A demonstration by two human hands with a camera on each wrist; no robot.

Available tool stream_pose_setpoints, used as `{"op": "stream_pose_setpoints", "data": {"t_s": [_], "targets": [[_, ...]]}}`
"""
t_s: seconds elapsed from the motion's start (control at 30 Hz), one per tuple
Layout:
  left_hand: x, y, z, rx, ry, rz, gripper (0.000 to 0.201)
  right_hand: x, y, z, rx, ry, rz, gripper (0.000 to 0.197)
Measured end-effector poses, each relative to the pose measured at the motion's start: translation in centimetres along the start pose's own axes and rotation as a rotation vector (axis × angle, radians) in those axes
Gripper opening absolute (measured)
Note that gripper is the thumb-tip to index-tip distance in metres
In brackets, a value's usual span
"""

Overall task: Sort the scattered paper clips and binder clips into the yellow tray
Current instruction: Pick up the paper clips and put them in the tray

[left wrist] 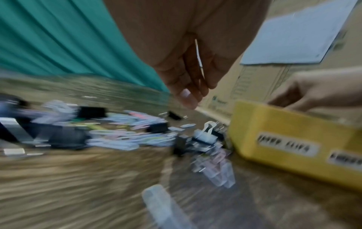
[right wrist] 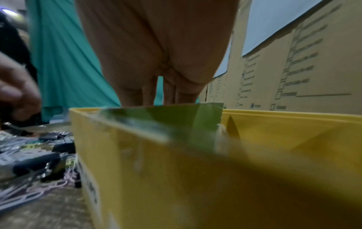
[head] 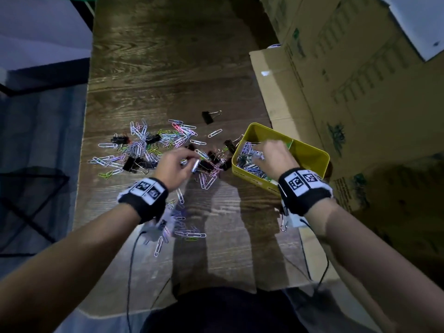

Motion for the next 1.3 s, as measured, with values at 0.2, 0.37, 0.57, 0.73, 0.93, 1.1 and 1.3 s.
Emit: {"op": "stream_pose_setpoints", "data": {"t_s": [0.2, 0.37, 0.57, 0.73, 0.93, 1.1, 1.3], "targets": [[6.1, -3.4, 8.5, -0.328, 0.056, 0.497, 0.069, 2.3, -0.7, 2.8, -0.099, 0.224, -0.250, 0.025], [11.5, -7.3, 9.6, -0.488, 0.010, 0.587, 0.083, 5.2, -5.3, 7.3, -0.053, 0.557, -0.291, 0.017], [15.5, -4.9, 9.9, -0.328, 0.011, 0.281, 0.068, 7.9, -14.5, 9.5, 0.128, 0.394, 0.271, 0.069], [17.5, -4.7, 10.4, -0.263, 0.458, 0.280, 0.094, 8.1, -18.0, 11.5, 0.171, 0.193, 0.323, 0.117], [15.5, -6.4, 7.2, -0.025, 0.395, 0.188, 0.068, 7.2, -19.5, 15.8, 0.212, 0.235, 0.292, 0.094], [14.9, -4.9, 8.0, -0.039, 0.354, 0.156, 0.088, 6.7, -18.8, 14.7, 0.063, 0.184, 0.230, 0.099], [14.1, -4.7, 8.3, -0.164, 0.402, 0.308, 0.098, 6.7, -18.9, 15.4, 0.181, 0.165, 0.260, 0.099]]}}
Point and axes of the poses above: each hand's wrist, its own x-axis away from the middle knuckle, its own y-axis out of the back of the hand, z = x × y, the point moved 4 cm from there along -x, towards the middle knuckle, and after that the axes turned 7 degrees about z, right-handed, at the moved point
